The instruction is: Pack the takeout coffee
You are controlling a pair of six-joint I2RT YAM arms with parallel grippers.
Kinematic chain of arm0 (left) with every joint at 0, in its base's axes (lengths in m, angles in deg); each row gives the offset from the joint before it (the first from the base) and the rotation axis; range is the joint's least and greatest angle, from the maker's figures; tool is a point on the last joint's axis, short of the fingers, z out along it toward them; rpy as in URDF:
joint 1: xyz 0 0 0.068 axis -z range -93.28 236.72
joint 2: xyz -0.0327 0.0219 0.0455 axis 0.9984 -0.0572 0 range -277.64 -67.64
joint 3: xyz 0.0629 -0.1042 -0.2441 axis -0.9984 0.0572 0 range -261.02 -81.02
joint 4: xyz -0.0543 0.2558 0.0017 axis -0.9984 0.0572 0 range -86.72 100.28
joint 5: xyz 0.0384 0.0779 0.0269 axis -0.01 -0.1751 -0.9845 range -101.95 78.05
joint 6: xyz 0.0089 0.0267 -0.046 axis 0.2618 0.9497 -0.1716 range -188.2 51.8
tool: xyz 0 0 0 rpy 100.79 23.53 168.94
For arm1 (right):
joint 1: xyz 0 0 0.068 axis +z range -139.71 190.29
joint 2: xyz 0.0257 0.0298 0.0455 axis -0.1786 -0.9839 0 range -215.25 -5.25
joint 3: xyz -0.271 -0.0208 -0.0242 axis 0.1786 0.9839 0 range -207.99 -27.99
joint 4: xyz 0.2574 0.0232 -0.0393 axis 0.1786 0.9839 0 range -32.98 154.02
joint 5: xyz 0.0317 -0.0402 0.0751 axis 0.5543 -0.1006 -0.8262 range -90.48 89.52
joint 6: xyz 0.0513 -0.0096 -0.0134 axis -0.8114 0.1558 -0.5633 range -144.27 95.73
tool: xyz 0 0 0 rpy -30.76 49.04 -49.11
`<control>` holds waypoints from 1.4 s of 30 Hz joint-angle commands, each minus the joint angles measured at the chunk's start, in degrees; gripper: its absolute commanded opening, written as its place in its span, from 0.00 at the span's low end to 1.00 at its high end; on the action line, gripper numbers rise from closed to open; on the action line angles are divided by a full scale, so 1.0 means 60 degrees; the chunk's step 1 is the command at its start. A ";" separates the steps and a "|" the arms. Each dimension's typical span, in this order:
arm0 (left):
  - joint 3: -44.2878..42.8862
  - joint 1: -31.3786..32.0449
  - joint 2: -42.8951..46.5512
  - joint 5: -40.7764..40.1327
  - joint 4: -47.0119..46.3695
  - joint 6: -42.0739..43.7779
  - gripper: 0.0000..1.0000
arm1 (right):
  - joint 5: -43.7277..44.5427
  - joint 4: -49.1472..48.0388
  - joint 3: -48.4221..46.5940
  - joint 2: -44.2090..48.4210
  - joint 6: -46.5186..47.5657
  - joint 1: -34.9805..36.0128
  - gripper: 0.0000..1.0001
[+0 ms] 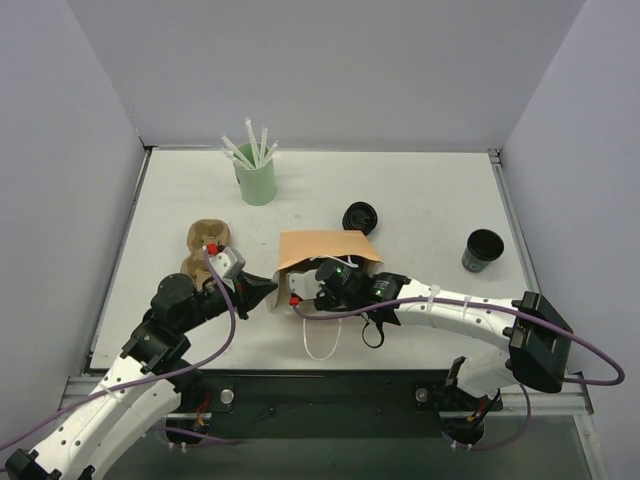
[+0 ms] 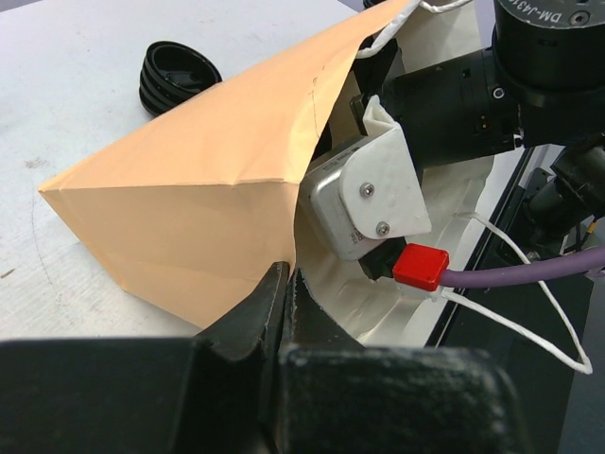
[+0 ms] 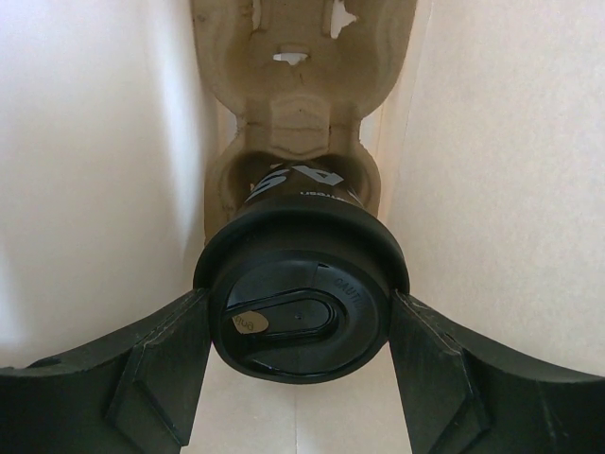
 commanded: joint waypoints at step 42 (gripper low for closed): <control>0.0234 0.0027 0.0072 0.0227 -0.1031 -0.1663 0.00 | 0.0193 -0.3766 0.1241 -0.0570 -0.0272 -0.0511 0.43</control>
